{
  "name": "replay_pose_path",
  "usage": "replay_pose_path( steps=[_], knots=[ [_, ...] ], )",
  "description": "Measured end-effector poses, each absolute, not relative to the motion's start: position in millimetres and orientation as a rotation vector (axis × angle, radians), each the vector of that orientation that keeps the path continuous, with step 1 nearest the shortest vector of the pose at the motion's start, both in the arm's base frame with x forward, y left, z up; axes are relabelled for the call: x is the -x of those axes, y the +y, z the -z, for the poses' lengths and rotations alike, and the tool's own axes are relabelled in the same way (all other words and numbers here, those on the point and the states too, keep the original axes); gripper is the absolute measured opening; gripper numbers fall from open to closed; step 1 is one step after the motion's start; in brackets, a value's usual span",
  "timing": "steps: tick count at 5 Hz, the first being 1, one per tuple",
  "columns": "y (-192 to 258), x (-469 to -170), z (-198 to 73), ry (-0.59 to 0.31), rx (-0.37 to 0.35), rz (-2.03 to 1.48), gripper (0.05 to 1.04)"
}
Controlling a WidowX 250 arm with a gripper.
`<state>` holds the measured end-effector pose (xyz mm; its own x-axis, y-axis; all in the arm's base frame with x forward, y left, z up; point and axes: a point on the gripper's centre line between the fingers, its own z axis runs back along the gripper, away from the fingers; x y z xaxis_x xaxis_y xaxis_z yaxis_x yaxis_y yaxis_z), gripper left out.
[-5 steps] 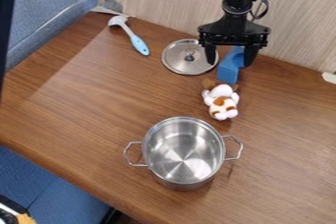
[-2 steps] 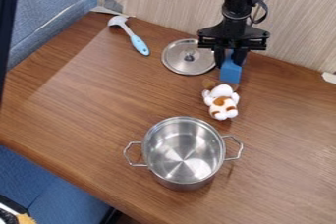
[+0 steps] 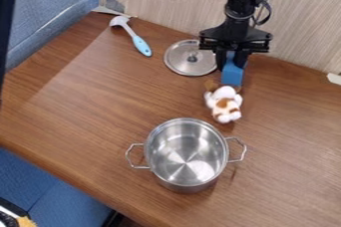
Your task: Moved the blue arc to the left side of the silver pot
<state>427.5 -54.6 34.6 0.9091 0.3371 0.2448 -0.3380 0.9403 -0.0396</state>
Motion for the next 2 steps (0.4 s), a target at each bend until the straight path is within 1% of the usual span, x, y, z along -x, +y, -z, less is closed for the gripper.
replay_pose_path(
  steps=[1, 2],
  knots=[
    [-56.4, -428.4, -73.5, -0.326, 0.034, -0.353, 0.317],
    [-40.4, -408.1, -104.4, -0.364, 0.056, -0.386, 0.317]
  ],
)
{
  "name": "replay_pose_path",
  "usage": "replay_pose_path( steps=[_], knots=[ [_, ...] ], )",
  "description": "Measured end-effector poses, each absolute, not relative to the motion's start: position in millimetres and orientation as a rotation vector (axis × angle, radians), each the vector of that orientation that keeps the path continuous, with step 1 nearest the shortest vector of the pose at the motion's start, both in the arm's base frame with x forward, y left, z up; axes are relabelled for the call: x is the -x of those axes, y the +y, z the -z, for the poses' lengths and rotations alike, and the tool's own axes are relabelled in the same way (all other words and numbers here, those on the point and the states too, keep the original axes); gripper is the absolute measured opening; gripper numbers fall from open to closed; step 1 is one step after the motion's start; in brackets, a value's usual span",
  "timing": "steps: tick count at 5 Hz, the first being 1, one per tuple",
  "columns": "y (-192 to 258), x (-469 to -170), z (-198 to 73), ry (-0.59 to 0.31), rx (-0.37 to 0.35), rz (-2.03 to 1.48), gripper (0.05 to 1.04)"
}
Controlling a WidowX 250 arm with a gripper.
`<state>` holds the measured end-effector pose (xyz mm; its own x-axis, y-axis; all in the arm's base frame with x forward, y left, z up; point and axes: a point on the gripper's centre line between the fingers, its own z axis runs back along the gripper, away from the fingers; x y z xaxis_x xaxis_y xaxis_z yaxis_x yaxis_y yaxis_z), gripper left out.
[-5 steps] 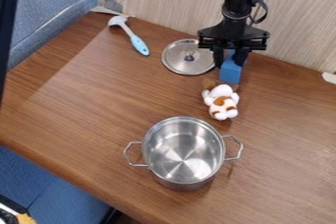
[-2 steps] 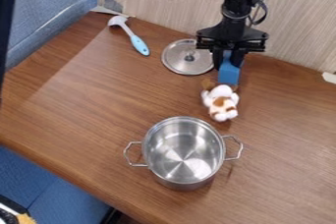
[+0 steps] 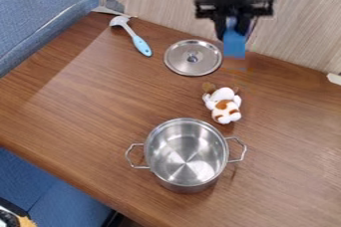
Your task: Moved the blue arc to the left side of the silver pot
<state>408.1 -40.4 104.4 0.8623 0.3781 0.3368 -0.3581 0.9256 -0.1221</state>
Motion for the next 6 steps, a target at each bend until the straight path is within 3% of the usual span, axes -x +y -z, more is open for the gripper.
replay_pose_path(
  steps=[1, 3, 4, 6],
  knots=[
    [-17.8, -377.2, -124.2, -0.385, 0.055, -0.417, 0.317],
    [30.5, -290.8, -118.6, -0.363, 0.033, -0.478, 0.317],
    [54.1, -254.1, -104.0, -0.348, 0.027, -0.488, 0.317],
    [64.3, -226.2, -51.1, -0.297, -0.026, -0.488, 0.317]
  ],
)
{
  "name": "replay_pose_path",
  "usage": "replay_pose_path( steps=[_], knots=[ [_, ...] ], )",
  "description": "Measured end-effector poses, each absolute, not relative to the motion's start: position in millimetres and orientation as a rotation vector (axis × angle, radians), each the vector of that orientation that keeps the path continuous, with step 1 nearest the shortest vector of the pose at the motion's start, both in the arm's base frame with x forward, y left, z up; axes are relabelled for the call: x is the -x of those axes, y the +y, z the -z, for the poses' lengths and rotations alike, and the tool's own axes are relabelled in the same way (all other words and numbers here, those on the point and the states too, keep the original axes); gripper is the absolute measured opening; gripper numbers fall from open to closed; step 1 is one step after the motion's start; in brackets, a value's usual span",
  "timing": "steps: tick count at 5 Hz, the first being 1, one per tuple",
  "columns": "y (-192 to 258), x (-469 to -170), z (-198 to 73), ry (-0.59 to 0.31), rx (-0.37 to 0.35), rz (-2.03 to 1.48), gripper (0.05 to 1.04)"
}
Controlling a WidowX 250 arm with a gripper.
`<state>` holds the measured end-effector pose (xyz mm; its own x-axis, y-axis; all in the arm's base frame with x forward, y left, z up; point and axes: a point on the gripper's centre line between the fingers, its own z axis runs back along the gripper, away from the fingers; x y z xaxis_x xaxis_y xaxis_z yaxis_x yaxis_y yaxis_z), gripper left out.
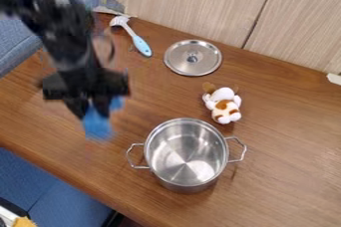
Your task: Moved the blue arc to the left side of the silver pot
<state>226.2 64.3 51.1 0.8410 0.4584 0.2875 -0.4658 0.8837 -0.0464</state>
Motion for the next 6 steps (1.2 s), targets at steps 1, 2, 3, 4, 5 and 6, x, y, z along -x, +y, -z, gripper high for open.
replay_pose_path(
  steps=[1, 2, 3, 4, 5, 6],
  knots=[
    [65.1, -230.4, -29.4, -0.273, -0.044, -0.489, 0.317],
    [62.3, -233.5, -22.1, -0.26, -0.057, -0.478, 0.381],
    [60.4, -232.0, -22.2, -0.245, -0.074, -0.485, 0.69],
    [57.5, -231.3, -25.7, -0.243, -0.096, -0.489, 0.964],
    [54.2, -231.9, -34.7, -0.25, -0.116, -0.477, 1.007],
    [53.3, -236.3, -54.1, -0.279, -0.118, -0.488, 1.001]
  ],
)
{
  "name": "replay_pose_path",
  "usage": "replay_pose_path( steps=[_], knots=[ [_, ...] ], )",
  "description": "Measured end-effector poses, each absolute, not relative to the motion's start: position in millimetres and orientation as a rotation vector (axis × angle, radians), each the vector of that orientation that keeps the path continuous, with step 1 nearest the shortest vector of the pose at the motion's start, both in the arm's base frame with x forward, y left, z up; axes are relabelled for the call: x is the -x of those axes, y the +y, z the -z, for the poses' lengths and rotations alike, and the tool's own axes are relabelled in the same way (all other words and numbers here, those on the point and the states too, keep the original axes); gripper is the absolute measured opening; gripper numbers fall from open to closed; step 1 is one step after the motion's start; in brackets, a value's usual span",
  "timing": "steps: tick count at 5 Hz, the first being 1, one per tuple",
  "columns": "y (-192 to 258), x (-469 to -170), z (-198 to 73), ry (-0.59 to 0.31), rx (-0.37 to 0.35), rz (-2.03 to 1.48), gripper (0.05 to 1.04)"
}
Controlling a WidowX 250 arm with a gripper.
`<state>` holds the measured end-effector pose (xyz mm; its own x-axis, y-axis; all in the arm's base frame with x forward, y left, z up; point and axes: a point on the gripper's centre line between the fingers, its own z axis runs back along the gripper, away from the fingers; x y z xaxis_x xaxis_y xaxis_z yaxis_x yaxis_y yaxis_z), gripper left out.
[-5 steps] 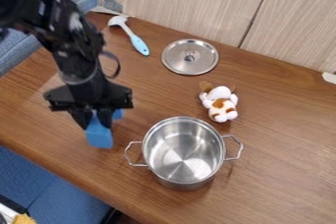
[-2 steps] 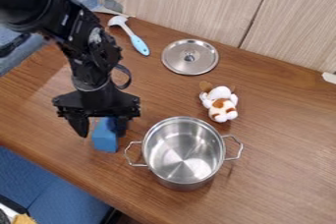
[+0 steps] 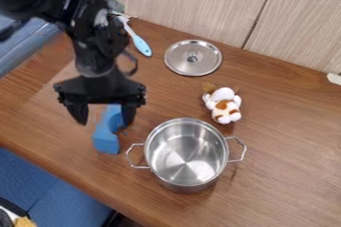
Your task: Moved the blue arc to the left side of the silver pot
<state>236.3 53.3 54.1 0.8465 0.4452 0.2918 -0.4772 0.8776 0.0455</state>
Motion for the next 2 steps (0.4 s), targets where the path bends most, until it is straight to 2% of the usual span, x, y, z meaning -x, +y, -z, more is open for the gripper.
replay_pose_path(
  steps=[1, 2],
  knots=[
    [49.5, -241.3, -92.3, -0.353, -0.096, -0.497, 1.0],
    [49.4, -241.1, -93.2, -0.353, -0.096, -0.498, 1.0]
  ],
)
